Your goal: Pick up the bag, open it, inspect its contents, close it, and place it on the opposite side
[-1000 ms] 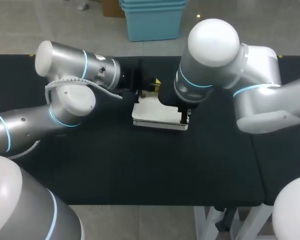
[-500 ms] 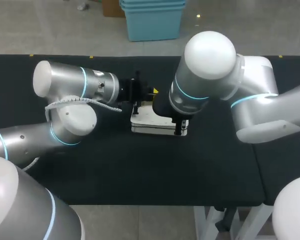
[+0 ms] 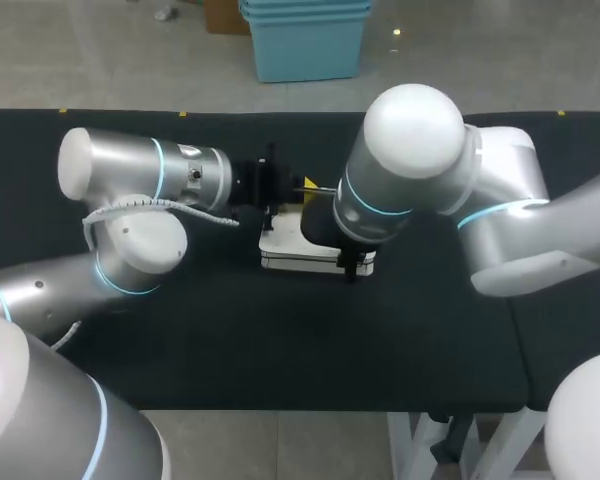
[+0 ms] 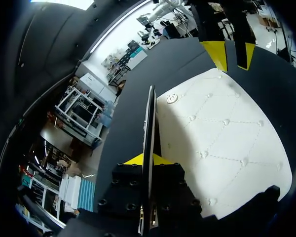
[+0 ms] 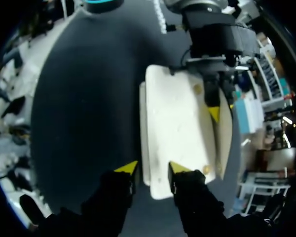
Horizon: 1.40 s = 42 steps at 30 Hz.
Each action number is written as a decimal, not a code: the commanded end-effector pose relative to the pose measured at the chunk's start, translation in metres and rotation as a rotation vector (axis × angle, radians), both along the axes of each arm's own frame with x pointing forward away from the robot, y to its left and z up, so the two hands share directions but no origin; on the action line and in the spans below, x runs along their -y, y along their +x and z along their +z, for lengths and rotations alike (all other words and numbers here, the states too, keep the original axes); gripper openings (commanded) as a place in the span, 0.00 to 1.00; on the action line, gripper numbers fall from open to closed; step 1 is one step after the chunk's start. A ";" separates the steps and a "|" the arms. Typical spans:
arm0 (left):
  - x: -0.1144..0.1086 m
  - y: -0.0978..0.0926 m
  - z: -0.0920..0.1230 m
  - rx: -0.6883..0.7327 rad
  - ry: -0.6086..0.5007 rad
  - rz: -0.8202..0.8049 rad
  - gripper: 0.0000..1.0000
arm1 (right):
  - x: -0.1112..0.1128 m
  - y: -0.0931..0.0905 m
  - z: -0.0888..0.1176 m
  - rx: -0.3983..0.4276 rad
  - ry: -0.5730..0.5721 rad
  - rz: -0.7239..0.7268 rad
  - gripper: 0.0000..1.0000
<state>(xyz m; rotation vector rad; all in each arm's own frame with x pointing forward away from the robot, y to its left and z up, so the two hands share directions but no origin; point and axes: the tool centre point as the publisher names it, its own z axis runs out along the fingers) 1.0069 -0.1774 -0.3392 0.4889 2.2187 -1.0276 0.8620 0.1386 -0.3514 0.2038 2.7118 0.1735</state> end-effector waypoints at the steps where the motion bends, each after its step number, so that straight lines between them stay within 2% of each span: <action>1: -0.001 0.004 0.003 -0.014 0.002 -0.015 0.00 | -0.001 0.006 -0.012 0.007 0.004 -0.004 0.38; 6: 0.000 0.007 0.001 -0.043 0.015 -0.029 0.00 | 0.002 0.010 -0.017 0.017 0.002 -0.020 0.38; 21: 0.007 0.015 -0.011 -0.114 0.052 -0.081 0.00 | 0.009 0.017 -0.025 0.133 -0.020 -0.041 0.41; 34: 0.009 0.014 -0.015 -0.125 0.077 -0.096 0.00 | 0.014 0.030 -0.026 0.185 -0.048 -0.059 0.35; 38: 0.009 0.013 -0.015 -0.124 0.083 -0.099 0.00 | 0.014 0.032 -0.024 0.195 -0.046 -0.063 0.29; 40: 0.009 0.013 -0.015 -0.122 0.086 -0.100 0.00 | 0.014 0.033 -0.024 0.198 -0.045 -0.064 0.20; 42: 0.009 0.012 -0.015 -0.118 0.087 -0.102 0.00 | 0.014 0.033 -0.023 0.201 -0.044 -0.065 0.02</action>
